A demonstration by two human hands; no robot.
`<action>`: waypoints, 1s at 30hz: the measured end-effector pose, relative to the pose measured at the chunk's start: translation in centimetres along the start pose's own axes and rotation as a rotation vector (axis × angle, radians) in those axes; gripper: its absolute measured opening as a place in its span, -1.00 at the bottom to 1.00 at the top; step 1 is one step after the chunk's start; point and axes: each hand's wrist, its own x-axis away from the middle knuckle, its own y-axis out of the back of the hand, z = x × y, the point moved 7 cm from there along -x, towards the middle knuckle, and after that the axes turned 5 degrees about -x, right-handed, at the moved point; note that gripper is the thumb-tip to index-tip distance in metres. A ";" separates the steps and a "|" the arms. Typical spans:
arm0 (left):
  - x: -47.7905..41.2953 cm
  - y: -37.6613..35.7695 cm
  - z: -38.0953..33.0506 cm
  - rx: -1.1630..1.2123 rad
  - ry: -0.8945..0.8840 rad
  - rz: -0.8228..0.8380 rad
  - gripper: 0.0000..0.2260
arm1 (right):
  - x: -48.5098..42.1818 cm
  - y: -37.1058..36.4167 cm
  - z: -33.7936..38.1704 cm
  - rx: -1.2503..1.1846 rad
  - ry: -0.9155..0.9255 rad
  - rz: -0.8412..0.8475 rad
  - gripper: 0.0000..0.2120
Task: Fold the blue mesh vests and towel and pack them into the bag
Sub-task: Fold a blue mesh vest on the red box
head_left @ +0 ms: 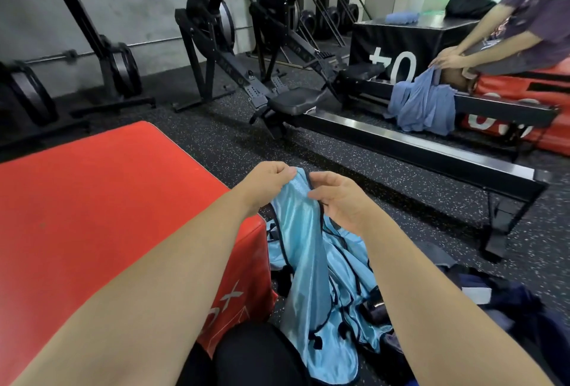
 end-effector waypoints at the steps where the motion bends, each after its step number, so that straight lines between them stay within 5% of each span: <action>1: -0.1 0.1 -0.2 -0.008 -0.005 -0.021 -0.76 | 0.1 -0.1 0.0 0.063 -0.004 0.014 -0.75; 3: -0.3 0.7 -0.6 -0.039 -0.026 -0.051 -0.75 | 0.3 0.0 -0.1 0.296 -0.016 0.031 -0.89; 6: -0.4 2.2 -1.0 -0.104 -0.055 -0.074 -0.71 | 0.2 1.2 -0.6 0.747 -0.022 0.032 -0.73; 11: 0.1 4.8 -1.7 -0.112 -0.047 -0.072 -0.82 | 0.1 2.5 -2.8 1.039 -0.210 0.123 -0.86; 13: 0.1 6.2 -1.5 -0.091 -0.029 -0.104 -0.88 | 0.5 3.8 -3.4 1.132 -0.310 0.087 -0.70; 17: 0.3 7.1 -0.6 -0.279 -0.005 -0.131 -0.96 | 0.1 3.4 -2.2 1.067 -0.152 0.014 -0.55; 22: 0.8 1.4 0.6 -0.538 -0.025 0.109 -0.53 | -1.1 -2.0 1.7 0.994 0.114 0.039 -0.84; 30: 0.3 1.7 0.2 -0.653 -0.015 -0.008 -0.77 | -1.0 -1.8 3.3 0.974 0.148 0.004 -0.77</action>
